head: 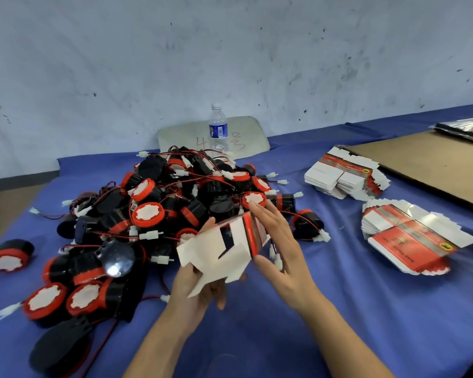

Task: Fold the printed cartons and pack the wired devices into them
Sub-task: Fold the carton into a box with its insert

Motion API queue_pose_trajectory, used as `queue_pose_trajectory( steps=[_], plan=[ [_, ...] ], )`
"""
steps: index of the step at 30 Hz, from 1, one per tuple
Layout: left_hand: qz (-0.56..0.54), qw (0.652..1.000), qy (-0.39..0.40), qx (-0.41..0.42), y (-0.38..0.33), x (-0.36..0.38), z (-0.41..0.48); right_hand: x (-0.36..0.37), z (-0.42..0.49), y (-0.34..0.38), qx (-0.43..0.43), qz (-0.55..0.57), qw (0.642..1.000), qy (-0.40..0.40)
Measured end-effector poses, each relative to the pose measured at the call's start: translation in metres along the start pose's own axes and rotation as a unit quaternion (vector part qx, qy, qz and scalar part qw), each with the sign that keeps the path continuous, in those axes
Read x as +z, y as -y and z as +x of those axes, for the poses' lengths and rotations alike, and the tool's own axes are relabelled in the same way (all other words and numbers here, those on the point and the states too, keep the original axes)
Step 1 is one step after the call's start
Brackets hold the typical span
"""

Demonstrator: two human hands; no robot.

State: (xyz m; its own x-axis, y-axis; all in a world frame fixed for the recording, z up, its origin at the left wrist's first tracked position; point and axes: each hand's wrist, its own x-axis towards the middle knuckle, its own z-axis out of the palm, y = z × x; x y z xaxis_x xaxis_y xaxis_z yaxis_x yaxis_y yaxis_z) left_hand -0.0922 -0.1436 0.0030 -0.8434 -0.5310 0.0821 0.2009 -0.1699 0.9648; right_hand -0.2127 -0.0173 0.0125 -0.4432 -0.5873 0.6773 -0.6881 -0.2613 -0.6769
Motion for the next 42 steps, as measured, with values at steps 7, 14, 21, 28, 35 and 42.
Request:
queue_pose_trajectory(
  steps=[7, 14, 21, 28, 35, 42],
  plan=[
    [0.072, 0.990, 0.048, -0.110, -0.003, 0.008, 0.003, 0.010, 0.001, -0.004, 0.065, 0.048, 0.996, -0.031],
    [0.231, 0.962, -0.065, 0.130, 0.005, 0.009, 0.001, 0.010, 0.003, -0.002, 0.144, 0.153, 0.970, -0.122],
    [0.157, 0.976, -0.050, 0.144, 0.005, 0.019, -0.007, 0.013, 0.001, 0.006, 0.129, 0.204, 0.968, -0.074],
    [0.182, 0.960, -0.070, 0.199, 0.004, 0.025, -0.010, 0.011, 0.001, 0.008, 0.122, 0.236, 0.961, -0.077],
    [0.203, 0.949, -0.088, 0.226, 0.002, 0.026, -0.009, 0.015, -0.003, 0.015, 0.077, 0.143, 0.980, -0.117],
    [0.251, 0.936, -0.105, 0.223, 0.003, 0.021, -0.010, 0.017, -0.001, 0.013, 0.112, 0.102, 0.983, -0.108]
  ],
)
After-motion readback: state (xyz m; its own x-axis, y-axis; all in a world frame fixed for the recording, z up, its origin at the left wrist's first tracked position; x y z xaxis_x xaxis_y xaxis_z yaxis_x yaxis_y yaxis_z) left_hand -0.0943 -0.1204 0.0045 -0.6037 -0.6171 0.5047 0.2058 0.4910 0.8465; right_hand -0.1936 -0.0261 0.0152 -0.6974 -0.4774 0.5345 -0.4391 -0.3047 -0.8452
